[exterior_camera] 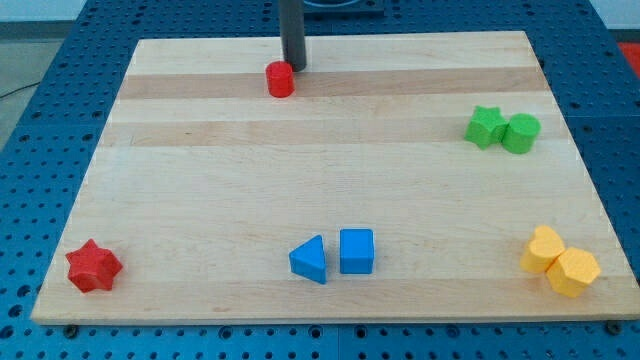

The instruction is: Push the red circle into the red star

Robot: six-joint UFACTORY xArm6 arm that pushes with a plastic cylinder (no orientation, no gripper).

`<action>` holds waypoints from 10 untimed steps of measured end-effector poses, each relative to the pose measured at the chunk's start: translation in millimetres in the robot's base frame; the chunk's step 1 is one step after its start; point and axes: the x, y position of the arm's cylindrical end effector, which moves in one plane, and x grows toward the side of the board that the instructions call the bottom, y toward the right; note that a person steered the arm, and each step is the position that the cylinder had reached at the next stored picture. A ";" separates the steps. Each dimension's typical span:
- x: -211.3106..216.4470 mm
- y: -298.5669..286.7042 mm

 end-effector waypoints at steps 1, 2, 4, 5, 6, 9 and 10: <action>28.3 0.0; 46.8 0.8; 53.1 -54.4; 77.9 -55.7; 104.4 -55.1; 139.8 -59.3; 140.8 -87.3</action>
